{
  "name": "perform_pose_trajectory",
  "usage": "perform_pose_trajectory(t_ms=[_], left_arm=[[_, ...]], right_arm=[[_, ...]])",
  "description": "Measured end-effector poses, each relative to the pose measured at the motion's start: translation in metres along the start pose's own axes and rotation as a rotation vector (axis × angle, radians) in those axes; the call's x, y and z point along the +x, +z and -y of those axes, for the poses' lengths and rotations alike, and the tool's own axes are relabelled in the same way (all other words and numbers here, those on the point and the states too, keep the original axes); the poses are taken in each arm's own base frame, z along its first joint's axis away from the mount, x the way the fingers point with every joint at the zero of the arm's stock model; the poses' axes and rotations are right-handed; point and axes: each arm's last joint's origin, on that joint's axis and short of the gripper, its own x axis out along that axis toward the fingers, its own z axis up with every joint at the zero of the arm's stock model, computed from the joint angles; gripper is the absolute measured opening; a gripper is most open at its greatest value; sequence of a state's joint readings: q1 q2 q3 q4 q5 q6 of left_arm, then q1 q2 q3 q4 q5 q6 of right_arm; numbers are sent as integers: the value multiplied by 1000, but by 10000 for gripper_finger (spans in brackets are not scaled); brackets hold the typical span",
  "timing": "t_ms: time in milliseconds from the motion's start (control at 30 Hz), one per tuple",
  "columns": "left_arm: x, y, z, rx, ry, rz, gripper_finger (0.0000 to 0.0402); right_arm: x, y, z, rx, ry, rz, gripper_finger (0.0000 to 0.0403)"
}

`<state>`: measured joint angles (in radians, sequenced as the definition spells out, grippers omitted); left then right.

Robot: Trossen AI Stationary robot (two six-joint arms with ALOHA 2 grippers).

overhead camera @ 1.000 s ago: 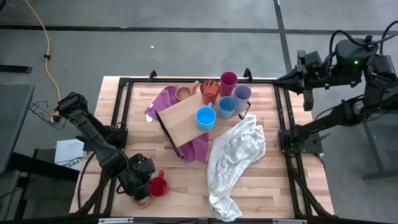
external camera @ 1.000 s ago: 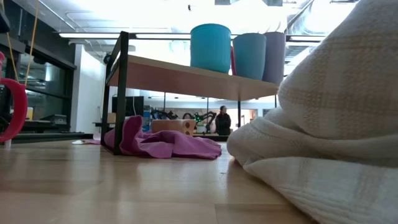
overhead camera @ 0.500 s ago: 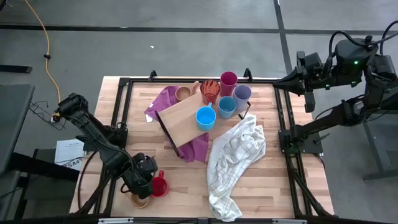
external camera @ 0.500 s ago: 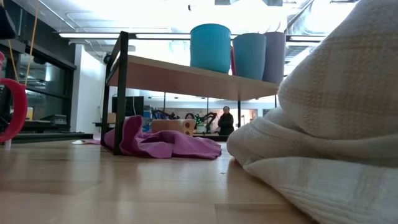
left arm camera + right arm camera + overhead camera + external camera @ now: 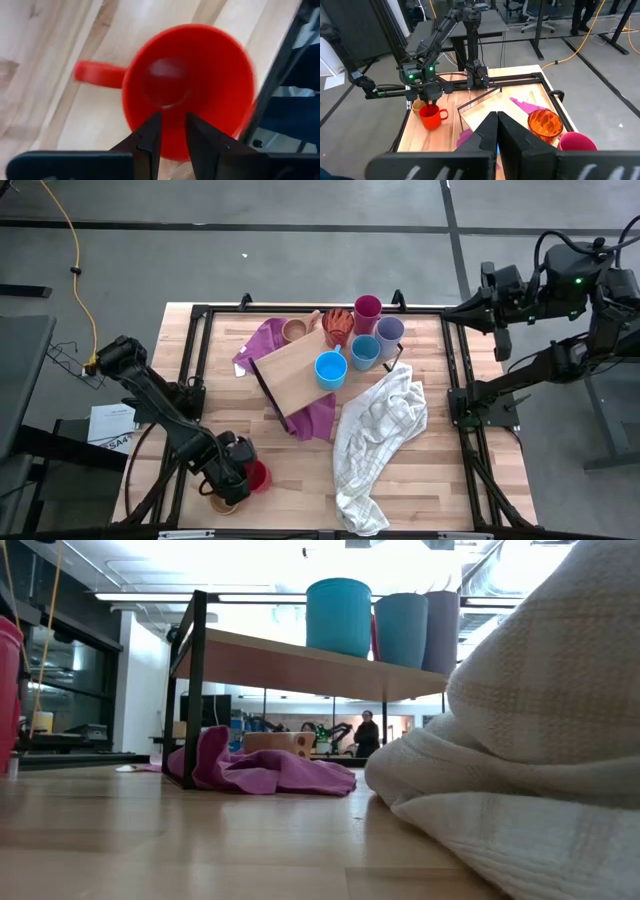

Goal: Stack small to large cups/mugs on shelf
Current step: Put the red mug on the shelf

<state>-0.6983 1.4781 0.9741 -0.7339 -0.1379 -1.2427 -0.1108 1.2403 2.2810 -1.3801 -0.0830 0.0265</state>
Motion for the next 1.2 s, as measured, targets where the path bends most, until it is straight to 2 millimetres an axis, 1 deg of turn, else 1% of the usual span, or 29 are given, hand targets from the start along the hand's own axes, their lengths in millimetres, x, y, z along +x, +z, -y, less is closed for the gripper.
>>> perform_pose_trajectory(t_ms=[100,200,333,567,733,967,1200], left_arm=[[1,0,1,2,-1,4,74],[-4,3,6,25,-14,30,74],[-13,9,7,47,25,49,74],[-23,18,3,65,93,46,74],[-25,21,0,77,127,34,74],[-24,18,-3,84,148,-17,74],[-24,18,-2,89,135,-28,74]], right_arm=[[-2,0,0,-1,0,4,0],[-4,-1,0,-1,0,8,0],[-5,-1,0,-3,0,11,0],[-5,-1,0,-9,0,11,0],[-5,-1,0,-9,1,11,0],[-5,-1,0,-10,0,11,0],[-5,-1,0,-10,0,11,0]])
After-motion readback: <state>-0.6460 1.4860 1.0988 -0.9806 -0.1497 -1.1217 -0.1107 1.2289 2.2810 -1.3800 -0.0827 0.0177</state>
